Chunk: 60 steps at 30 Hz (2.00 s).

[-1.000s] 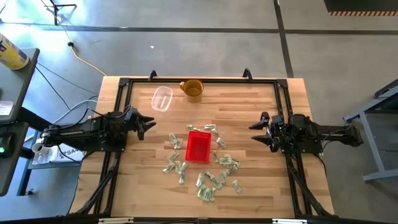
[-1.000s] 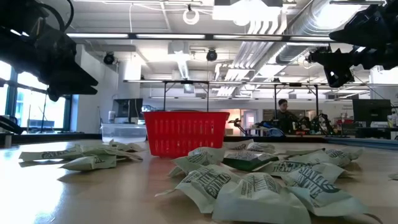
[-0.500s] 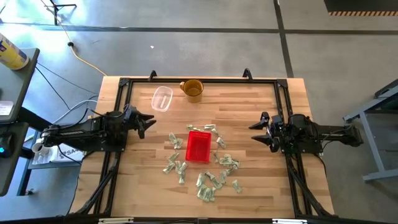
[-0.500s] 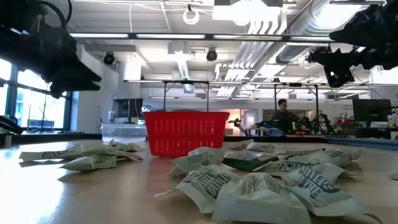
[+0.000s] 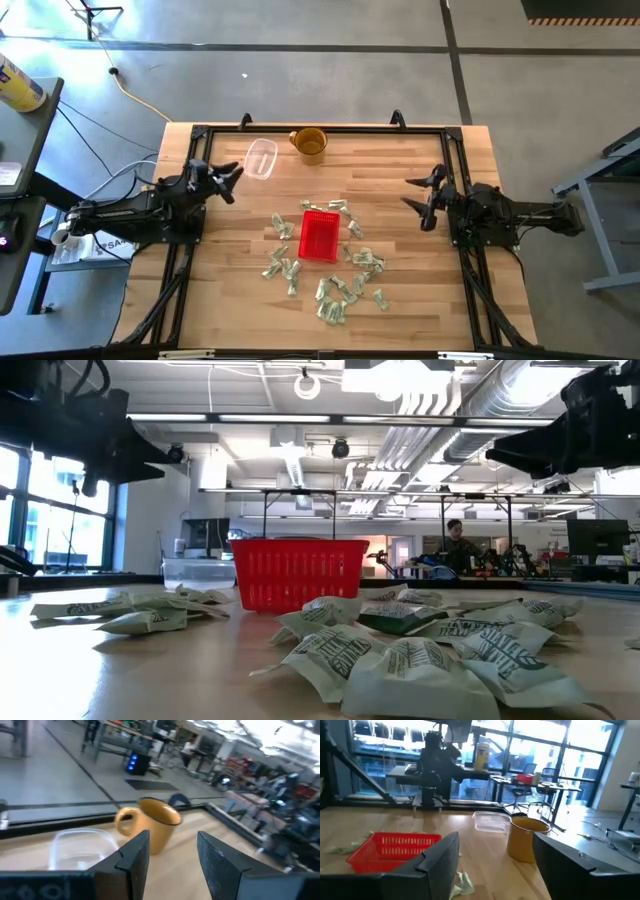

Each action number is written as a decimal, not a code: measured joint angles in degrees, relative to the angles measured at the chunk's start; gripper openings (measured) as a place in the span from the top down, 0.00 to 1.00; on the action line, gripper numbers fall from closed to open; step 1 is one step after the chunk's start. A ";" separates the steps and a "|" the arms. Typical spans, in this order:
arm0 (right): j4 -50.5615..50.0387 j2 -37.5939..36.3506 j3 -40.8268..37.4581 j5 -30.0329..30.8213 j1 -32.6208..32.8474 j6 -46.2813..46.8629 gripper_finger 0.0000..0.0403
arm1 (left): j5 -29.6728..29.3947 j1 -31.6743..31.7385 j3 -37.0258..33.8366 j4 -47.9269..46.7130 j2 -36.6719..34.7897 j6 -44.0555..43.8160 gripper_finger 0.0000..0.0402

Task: Pick and place Stevia / Truvia into bins
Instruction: Put the white stevia packet into the red basket

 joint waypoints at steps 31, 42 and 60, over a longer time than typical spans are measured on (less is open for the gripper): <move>26.78 -0.01 0.02 15.25 -0.02 27.65 0.40 | 5.46 0.00 0.00 7.64 -0.04 -31.52 0.50; 29.91 0.00 0.01 11.01 0.00 40.39 0.40 | 5.21 0.00 0.00 7.51 -0.04 -26.68 0.50; 29.85 3.05 2.30 4.70 0.00 55.04 0.40 | 14.86 -0.02 0.03 23.73 -0.02 -33.68 0.50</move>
